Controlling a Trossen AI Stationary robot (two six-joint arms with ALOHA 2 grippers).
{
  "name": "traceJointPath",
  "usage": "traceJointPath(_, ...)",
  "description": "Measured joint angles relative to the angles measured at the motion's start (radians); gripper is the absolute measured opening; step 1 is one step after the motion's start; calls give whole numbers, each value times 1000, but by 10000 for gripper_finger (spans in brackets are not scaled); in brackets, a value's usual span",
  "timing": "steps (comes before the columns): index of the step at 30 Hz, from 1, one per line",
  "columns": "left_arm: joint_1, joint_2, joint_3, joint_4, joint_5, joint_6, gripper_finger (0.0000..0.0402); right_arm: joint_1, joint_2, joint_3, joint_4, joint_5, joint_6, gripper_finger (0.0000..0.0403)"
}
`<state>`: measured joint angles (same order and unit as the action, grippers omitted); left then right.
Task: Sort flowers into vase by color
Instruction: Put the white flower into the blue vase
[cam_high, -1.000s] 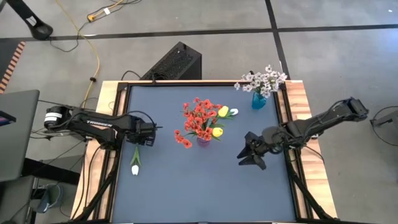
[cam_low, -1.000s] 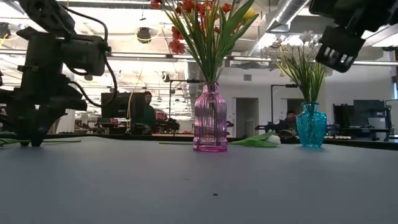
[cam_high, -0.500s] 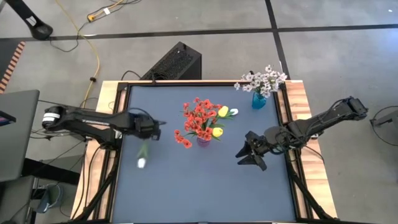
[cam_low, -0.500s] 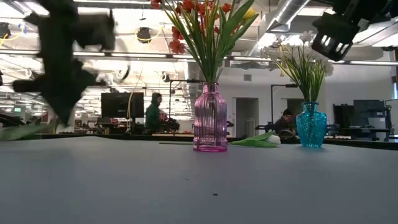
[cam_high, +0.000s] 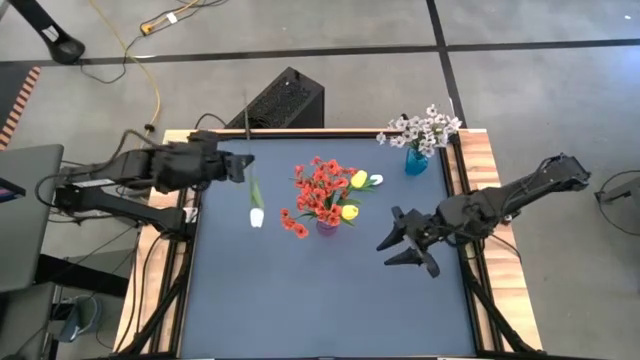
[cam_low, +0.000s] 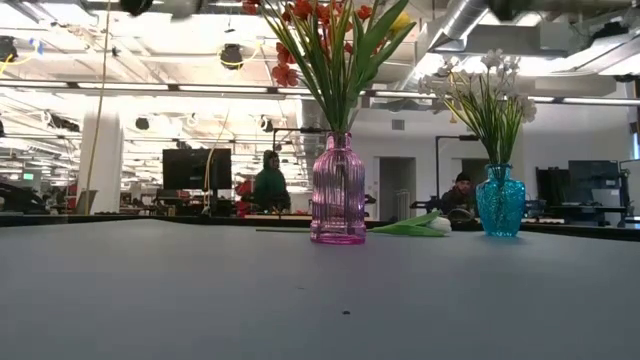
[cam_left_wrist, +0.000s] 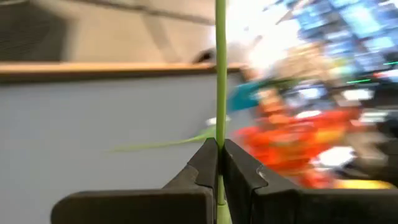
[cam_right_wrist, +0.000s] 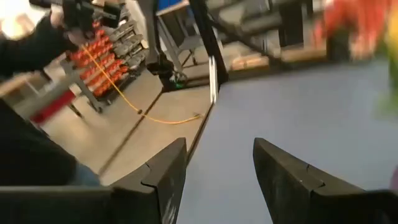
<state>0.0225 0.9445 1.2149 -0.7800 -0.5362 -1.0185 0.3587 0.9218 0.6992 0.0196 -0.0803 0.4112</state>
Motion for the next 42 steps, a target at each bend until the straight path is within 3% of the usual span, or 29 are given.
traceJointPath(3,-26,1,29,209,89,91,0,0,1,100,-44,24,-181,204)
traceJointPath(9,-63,70,25,615,368,169,0,-1,3,284,-73,84,-555,183)
traceJointPath(17,-150,285,25,1112,505,160,0,-22,114,560,-110,113,-1017,174)
traceJointPath(21,-168,399,24,1312,495,98,0,-2,218,701,-272,248,-1282,179)
traceJointPath(23,-168,450,24,1385,499,51,0,26,273,760,-328,375,-1418,181)
traceJointPath(26,-167,512,24,1449,520,-6,0,62,344,822,-337,600,-1599,182)
traceJointPath(29,-167,544,24,1477,525,-41,0,81,379,855,-332,738,-1754,179)
traceJointPath(42,-167,564,24,1411,525,-103,0,43,411,860,-329,754,-1884,151)
